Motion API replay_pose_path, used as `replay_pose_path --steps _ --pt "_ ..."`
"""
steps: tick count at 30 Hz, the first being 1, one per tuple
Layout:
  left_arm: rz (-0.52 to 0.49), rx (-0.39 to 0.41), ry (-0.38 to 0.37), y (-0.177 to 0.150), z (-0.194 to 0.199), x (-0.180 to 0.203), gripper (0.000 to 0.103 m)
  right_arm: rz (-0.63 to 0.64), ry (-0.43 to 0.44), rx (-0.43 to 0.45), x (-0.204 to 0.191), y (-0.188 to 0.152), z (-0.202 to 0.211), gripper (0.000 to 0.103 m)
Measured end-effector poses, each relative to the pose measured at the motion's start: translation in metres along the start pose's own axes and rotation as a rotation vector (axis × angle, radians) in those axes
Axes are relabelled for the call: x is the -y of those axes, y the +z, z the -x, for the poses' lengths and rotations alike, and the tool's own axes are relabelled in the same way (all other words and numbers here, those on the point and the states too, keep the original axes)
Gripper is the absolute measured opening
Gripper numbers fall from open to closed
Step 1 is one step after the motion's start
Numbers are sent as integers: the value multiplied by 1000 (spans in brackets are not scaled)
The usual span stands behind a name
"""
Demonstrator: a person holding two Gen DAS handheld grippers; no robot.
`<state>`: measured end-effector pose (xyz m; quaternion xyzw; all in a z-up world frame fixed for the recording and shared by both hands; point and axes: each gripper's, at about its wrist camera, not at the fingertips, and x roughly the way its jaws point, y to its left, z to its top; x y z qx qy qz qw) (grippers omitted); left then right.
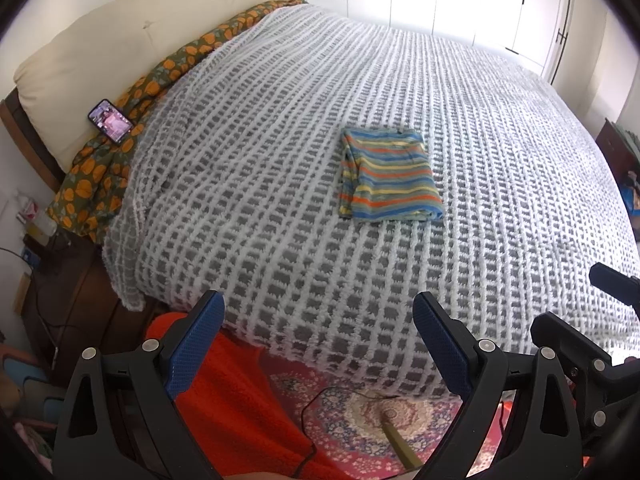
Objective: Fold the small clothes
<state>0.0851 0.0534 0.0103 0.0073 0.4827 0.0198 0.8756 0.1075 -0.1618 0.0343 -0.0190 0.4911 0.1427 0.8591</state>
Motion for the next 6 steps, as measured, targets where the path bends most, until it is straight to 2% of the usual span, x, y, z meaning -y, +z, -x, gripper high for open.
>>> replay_pose_path --steps 6 --pt "27 -8 -1 -3 -4 -4 96 -2 10 -2 1 -1 -1 101"
